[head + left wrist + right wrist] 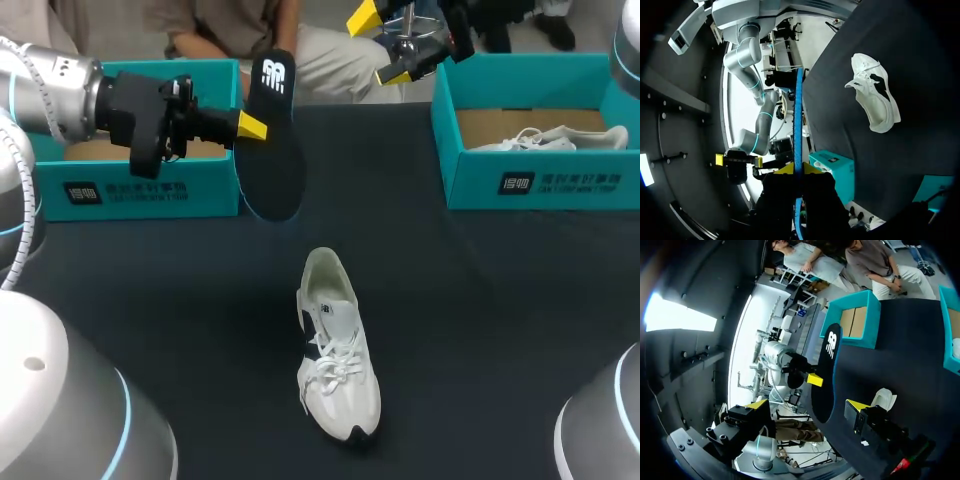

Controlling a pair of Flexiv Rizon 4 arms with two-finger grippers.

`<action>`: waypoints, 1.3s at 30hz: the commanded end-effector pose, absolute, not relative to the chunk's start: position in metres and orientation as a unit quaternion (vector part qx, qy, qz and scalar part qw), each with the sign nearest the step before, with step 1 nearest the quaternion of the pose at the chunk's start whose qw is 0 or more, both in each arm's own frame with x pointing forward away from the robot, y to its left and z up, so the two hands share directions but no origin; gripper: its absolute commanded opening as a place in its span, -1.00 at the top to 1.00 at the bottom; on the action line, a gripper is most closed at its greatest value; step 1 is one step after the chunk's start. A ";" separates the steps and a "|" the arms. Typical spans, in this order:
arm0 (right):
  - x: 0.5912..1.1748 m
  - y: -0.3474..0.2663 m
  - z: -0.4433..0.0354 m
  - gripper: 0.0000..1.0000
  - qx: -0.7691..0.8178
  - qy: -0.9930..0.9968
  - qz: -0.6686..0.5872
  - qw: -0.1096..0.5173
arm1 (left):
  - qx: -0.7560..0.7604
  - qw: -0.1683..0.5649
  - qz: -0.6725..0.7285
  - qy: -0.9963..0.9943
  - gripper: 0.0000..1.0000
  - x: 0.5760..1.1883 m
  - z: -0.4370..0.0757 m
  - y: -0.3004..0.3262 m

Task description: Take the shoe out of the shoebox, open the shoe tongue, remove and reinsert the insole, then place the shoe into the shoebox

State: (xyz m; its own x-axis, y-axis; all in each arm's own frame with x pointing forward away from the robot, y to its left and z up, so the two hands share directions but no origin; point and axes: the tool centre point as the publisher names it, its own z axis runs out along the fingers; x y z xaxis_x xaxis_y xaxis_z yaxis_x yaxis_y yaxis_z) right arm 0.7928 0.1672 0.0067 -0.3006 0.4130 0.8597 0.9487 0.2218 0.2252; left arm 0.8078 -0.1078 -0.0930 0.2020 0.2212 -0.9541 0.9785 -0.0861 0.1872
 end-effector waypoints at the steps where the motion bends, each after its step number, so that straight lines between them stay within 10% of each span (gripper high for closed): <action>1: 0.782 0.155 -0.008 -1.00 -0.484 -0.682 -0.426 0.344 | 0.617 0.470 -0.403 0.485 1.00 0.808 -0.094 -0.109; 39: 0.797 0.187 -0.082 -1.00 -0.483 -0.653 -0.445 0.377 | 0.617 0.470 -0.403 0.485 1.00 0.808 -0.094 -0.109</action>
State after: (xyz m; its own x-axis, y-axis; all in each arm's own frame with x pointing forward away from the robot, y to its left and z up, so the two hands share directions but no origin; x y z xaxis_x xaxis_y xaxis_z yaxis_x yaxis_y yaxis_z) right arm 0.7980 0.1759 -0.0808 -0.2492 0.2920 0.9234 0.9657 0.1471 0.2141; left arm 0.8078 -0.1076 -0.0929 0.2021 0.2216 -0.9540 0.9785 -0.0865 0.1872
